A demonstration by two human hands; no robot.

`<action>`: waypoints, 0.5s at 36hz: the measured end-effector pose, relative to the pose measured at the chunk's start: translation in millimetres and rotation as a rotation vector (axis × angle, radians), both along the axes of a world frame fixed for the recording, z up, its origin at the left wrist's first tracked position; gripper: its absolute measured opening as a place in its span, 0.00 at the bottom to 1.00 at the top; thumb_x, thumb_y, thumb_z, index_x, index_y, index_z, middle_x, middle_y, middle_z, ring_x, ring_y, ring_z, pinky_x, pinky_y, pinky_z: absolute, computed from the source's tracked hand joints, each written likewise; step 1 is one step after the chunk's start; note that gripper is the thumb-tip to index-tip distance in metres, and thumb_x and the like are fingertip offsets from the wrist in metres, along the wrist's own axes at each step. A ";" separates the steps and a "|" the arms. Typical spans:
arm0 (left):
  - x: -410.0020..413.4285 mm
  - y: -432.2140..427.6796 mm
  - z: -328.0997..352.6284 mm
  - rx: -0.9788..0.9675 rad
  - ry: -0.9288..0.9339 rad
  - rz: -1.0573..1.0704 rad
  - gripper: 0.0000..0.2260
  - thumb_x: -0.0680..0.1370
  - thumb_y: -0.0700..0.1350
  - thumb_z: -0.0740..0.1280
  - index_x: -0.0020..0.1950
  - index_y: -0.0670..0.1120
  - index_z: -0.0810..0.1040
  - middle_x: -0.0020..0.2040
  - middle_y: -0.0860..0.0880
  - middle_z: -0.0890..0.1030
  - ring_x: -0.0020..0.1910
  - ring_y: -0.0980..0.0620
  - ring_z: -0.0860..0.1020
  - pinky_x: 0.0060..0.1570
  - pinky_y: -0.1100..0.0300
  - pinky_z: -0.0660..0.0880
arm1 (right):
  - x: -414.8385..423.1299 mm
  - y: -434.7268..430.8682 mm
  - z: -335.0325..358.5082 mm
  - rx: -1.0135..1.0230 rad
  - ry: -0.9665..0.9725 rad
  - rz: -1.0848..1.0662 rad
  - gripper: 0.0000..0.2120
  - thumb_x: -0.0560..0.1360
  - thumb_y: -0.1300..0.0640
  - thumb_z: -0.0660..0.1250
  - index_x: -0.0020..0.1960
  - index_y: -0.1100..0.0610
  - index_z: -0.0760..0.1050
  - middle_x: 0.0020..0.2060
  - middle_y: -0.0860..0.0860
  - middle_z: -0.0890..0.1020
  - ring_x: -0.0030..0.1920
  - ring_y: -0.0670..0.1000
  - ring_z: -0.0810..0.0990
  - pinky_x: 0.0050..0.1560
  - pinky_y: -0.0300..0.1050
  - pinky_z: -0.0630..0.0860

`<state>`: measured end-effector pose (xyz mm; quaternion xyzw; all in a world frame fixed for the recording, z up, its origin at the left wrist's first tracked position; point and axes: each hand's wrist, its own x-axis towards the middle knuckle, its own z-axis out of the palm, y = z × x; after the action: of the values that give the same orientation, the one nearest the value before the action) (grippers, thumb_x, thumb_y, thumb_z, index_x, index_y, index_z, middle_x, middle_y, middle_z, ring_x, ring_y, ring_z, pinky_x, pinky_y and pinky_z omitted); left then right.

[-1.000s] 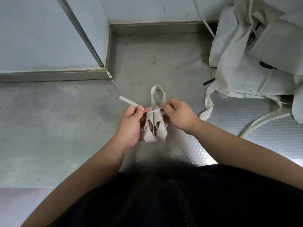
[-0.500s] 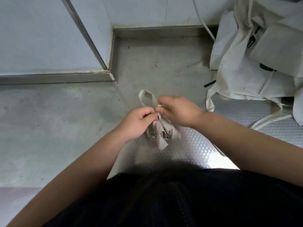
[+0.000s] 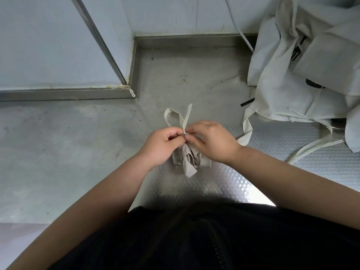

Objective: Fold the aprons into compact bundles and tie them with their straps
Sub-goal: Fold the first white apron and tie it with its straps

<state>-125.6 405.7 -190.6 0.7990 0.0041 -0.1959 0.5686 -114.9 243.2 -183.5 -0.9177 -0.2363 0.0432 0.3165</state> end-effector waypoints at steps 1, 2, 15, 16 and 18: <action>-0.1 0.6 0.7 0.014 -0.005 -0.018 0.07 0.77 0.38 0.66 0.42 0.48 0.80 0.36 0.51 0.78 0.37 0.57 0.72 0.43 0.62 0.69 | 1.3 0.0 1.2 0.023 0.050 -0.018 0.12 0.77 0.54 0.65 0.51 0.61 0.80 0.45 0.56 0.83 0.47 0.57 0.81 0.50 0.47 0.73; -0.2 0.8 1.7 0.030 -0.010 -0.039 0.07 0.77 0.38 0.66 0.41 0.49 0.79 0.36 0.51 0.78 0.37 0.58 0.72 0.42 0.63 0.69 | 2.5 -0.2 2.1 0.050 0.094 -0.036 0.10 0.77 0.55 0.65 0.51 0.60 0.80 0.46 0.54 0.83 0.48 0.55 0.80 0.50 0.43 0.71; -12.3 -1.8 1.4 0.228 -0.219 0.004 0.10 0.75 0.40 0.69 0.49 0.50 0.69 0.41 0.57 0.79 0.45 0.56 0.79 0.48 0.66 0.74 | 0.8 5.0 4.4 0.033 0.227 -0.171 0.09 0.78 0.58 0.64 0.49 0.62 0.80 0.42 0.52 0.82 0.42 0.49 0.76 0.38 0.33 0.65; -14.3 -3.0 0.3 0.246 -0.257 0.027 0.10 0.74 0.40 0.70 0.47 0.50 0.69 0.41 0.57 0.80 0.45 0.56 0.80 0.49 0.62 0.75 | 1.4 4.7 5.2 -0.014 0.197 -0.114 0.10 0.78 0.58 0.62 0.49 0.63 0.80 0.44 0.55 0.83 0.44 0.53 0.78 0.41 0.36 0.66; -17.7 -5.2 -0.5 0.294 -0.342 0.041 0.10 0.74 0.39 0.70 0.46 0.49 0.71 0.41 0.56 0.80 0.42 0.57 0.80 0.47 0.58 0.76 | 3.0 5.1 7.7 -0.140 0.142 0.016 0.12 0.79 0.60 0.59 0.50 0.64 0.80 0.45 0.58 0.82 0.47 0.58 0.78 0.47 0.44 0.68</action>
<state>-143.3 400.5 -191.1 0.8945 -0.0475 -0.0430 0.4425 -111.8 248.4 -175.9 -0.9303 -0.2170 0.1272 0.2670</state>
